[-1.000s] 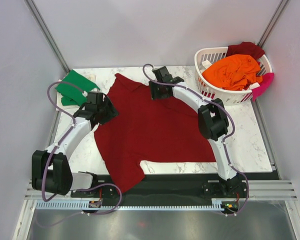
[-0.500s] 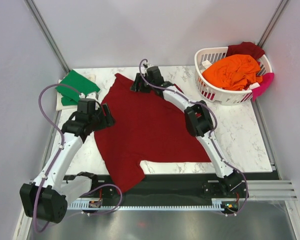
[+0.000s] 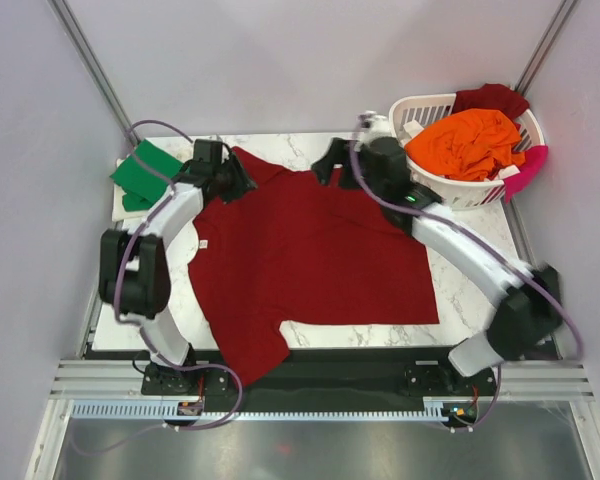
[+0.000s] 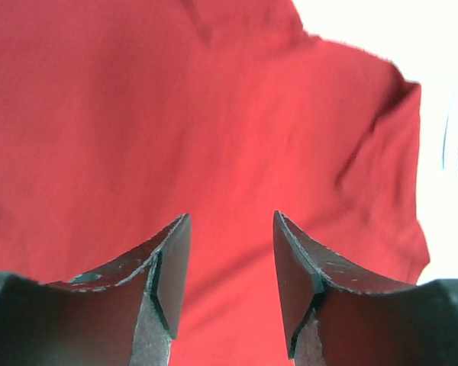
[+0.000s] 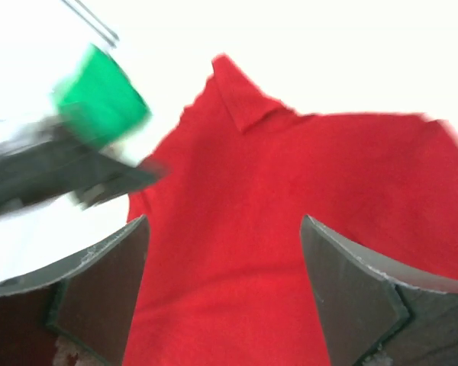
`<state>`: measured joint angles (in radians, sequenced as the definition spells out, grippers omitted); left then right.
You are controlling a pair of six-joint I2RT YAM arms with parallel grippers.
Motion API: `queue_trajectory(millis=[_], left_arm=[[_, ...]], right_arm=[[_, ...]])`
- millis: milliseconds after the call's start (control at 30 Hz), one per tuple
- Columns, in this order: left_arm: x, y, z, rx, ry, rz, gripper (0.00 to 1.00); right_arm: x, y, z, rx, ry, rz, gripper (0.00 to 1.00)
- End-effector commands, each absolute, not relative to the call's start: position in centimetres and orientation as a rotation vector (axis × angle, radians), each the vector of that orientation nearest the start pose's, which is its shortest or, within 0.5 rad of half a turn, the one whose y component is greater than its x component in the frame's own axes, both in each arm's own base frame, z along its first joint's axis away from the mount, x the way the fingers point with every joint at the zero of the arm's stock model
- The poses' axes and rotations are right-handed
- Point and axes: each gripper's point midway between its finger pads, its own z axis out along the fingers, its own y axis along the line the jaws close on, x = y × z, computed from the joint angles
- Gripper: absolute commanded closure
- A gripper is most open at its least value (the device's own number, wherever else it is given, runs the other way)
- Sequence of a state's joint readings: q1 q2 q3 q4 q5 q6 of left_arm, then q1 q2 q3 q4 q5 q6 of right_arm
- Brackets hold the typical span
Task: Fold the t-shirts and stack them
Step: Flatten the tshirt out
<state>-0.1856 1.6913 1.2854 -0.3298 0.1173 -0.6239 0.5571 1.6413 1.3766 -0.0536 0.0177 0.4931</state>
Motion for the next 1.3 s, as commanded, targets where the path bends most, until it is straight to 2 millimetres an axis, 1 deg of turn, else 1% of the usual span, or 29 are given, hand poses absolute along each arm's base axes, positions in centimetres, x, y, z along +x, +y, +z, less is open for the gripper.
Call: queue_trajectory(millis=[0, 33, 67, 100, 133, 167, 200, 233, 267, 300, 333, 367, 433, 533, 633, 667, 700, 867, 1033, 1133, 1200, 1267], left_arm=[[50.0, -14.9, 15.2, -0.516, 2.241, -0.653, 0.47], [52.0, -15.4, 13.8, -0.528, 2.258, -0.657, 0.49], [52.9, -15.8, 13.4, -0.525, 2.259, -0.667, 0.50], [53.8, -16.0, 12.8, -0.536, 2.262, -0.668, 0.51], [55.0, -16.3, 12.1, -0.545, 2.262, -0.675, 0.51], [55.5, -16.5, 11.8, -0.548, 2.262, -0.680, 0.52], [56.1, -16.6, 11.7, -0.560, 2.257, -0.681, 0.52], [56.8, -16.7, 11.5, -0.562, 2.252, -0.684, 0.51], [57.2, -16.8, 11.5, -0.560, 2.245, -0.680, 0.51], [57.6, -16.7, 11.6, -0.554, 2.240, -0.674, 0.51], [58.0, -16.7, 11.8, -0.551, 2.228, -0.668, 0.50], [58.4, -16.3, 11.5, -0.558, 2.224, -0.643, 0.49], [58.6, -16.2, 11.2, -0.556, 2.228, -0.624, 0.46], [58.6, -16.2, 10.0, -0.565, 2.251, -0.620, 0.46], [58.1, -16.3, 8.3, -0.592, 2.286, -0.612, 0.46], [57.9, -16.5, 8.1, -0.595, 2.290, -0.608, 0.46], [57.8, -16.6, 7.3, -0.596, 2.303, -0.599, 0.46], [58.0, -17.4, 5.5, -0.589, 2.330, -0.603, 0.46], [59.2, -17.2, 4.7, -0.590, 2.322, -0.590, 0.46], [59.8, -17.0, 4.9, -0.593, 2.309, -0.589, 0.46], [59.9, -16.7, 4.4, -0.606, 2.313, -0.587, 0.46], [60.0, -16.3, 4.4, -0.621, 2.310, -0.588, 0.46]], right_arm=[[36.2, 22.8, 26.3, -0.026, 1.972, 0.588, 0.11], [34.4, 21.5, 23.9, -0.028, 2.029, 0.564, 0.10], [33.0, 20.7, 23.7, -0.027, 2.039, 0.558, 0.10], [30.8, 19.3, 24.4, -0.027, 2.039, 0.556, 0.10], [29.6, 18.4, 23.1, -0.029, 2.068, 0.532, 0.09], [28.7, 17.6, 23.0, -0.024, 2.070, 0.516, 0.09], [27.3, 16.5, 23.3, -0.028, 2.070, 0.500, 0.09], [26.7, 15.7, 22.8, -0.026, 2.081, 0.475, 0.08], [26.2, 15.2, 22.9, -0.025, 2.076, 0.467, 0.08], [25.3, 14.7, 23.1, -0.032, 2.078, 0.459, 0.08], [25.0, 14.3, 22.9, -0.032, 2.080, 0.450, 0.07], [24.7, 14.2, 22.7, -0.039, 2.087, 0.446, 0.06], [24.4, 13.9, 22.1, -0.055, 2.107, 0.428, 0.06], [24.3, 13.9, 21.2, -0.065, 2.140, 0.409, 0.06], [24.5, 13.9, 21.1, -0.067, 2.142, 0.403, 0.05], [24.6, 14.0, 21.1, -0.070, 2.141, 0.402, 0.05], [24.8, 14.1, 21.0, -0.073, 2.141, 0.404, 0.05], [24.8, 14.2, 20.5, -0.088, 2.157, 0.395, 0.05], [24.6, 14.1, 20.1, -0.087, 2.166, 0.390, 0.05], [24.5, 14.0, 19.8, -0.085, 2.172, 0.389, 0.05], [24.4, 14.0, 19.6, -0.086, 2.179, 0.386, 0.05], [24.5, 13.9, 19.4, -0.087, 2.183, 0.381, 0.05]])
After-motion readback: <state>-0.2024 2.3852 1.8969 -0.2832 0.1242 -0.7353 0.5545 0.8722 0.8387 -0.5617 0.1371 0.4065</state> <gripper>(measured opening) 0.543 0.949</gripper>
